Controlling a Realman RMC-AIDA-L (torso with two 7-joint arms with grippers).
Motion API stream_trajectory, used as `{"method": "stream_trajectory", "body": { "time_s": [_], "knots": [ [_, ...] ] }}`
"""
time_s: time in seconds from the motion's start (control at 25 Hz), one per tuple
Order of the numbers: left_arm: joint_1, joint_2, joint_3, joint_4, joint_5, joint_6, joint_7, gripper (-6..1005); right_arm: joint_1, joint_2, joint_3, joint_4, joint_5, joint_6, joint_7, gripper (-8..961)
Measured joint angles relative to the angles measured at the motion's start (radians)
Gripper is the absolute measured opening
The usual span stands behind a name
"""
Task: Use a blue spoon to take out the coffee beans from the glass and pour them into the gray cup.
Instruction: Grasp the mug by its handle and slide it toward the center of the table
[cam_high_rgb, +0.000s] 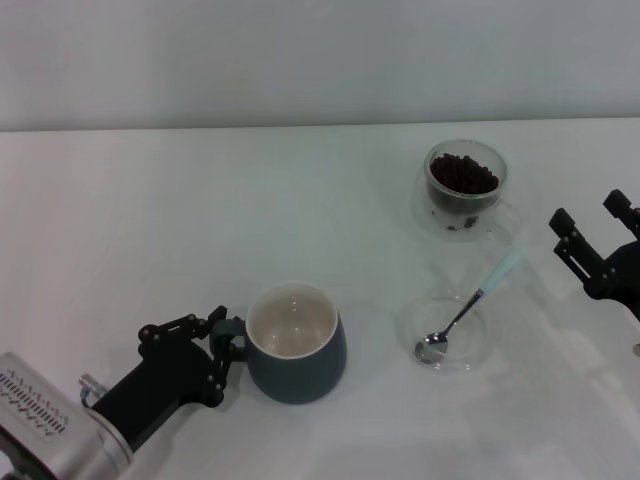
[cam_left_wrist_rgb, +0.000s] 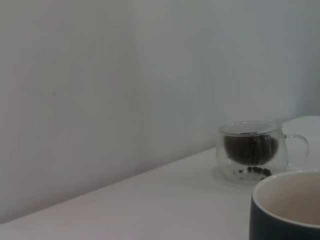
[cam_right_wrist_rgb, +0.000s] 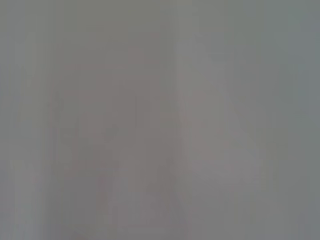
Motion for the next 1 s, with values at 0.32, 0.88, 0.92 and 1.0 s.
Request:
{"method": "stream_trajectory", "body": {
  "time_s": [0.32, 0.88, 0.92, 1.0],
  "knots": [
    [0.022, 0.001, 0.0, 0.001, 0.005, 0.013, 0.002, 289, -0.002, 0.0, 0.0, 0.001, 0.0, -0.001, 0.0, 752],
    [0.123, 0.007, -0.001, -0.008, 0.003, 0.114, 0.006, 644, -0.009, -0.009, -0.006, -0.021, 0.003, 0.019, 0.269, 751],
    [0.134, 0.008, -0.003, -0.01, 0.002, 0.13, 0.006, 680, -0.012, -0.013, -0.016, -0.041, 0.002, 0.043, 0.365, 751],
    [0.161, 0.008, -0.009, -0.016, -0.004, 0.166, 0.006, 712, -0.021, -0.02, -0.054, -0.093, 0.001, 0.099, 0.543, 751]
  ]
}}
